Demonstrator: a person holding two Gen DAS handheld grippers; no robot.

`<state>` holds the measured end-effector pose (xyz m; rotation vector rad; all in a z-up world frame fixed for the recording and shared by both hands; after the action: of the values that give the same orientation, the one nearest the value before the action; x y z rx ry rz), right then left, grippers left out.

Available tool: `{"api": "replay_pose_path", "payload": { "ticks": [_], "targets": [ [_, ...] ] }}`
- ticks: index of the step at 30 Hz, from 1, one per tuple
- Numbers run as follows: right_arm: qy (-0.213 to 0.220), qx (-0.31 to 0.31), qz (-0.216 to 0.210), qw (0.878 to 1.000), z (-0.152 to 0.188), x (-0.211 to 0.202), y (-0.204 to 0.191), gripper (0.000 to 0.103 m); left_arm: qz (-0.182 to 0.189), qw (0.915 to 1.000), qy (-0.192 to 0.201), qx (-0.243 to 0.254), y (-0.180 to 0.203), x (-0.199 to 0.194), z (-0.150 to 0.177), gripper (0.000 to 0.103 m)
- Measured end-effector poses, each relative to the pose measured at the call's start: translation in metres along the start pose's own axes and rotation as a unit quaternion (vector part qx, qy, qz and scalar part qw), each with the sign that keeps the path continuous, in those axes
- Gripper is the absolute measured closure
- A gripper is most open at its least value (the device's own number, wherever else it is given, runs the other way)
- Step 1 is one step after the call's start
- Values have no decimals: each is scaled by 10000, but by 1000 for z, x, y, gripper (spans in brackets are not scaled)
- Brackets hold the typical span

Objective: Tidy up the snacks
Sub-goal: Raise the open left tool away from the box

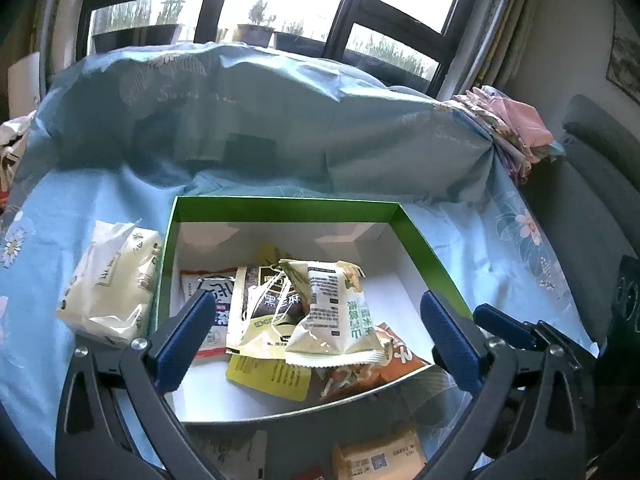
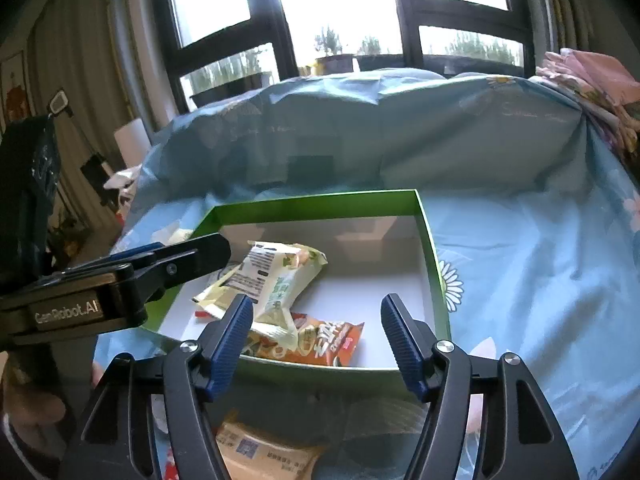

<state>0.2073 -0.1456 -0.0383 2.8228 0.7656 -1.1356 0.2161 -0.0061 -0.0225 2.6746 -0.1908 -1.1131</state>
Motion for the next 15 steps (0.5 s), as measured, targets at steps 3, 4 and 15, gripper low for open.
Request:
{"api": "replay_pose_path", "payload": {
  "ticks": [3,4,15],
  "targets": [
    [42,40,-65,10000,3,-7,1,36,-45,10000,26,43,3,-6,1,0],
    [49,47,-98,9999,5,-10,1,36,-63,10000,40,51,3,-8,2,0],
    [33,92,-287,9995,23,-27,2,35,-229,9994,129,230,18,-29,13,0]
  ]
}}
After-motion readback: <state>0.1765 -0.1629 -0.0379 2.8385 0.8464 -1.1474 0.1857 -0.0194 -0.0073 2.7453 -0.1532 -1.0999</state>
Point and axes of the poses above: each gripper's, at about its wrist camera, not at the fingertips, and x roughly the way its jaws point, y to its right, z to its underside, the point moved 6 cm from there along x, roughly the way its jaws point, and after that the axes turned 6 degrees about -y, right-handed, at the moved point
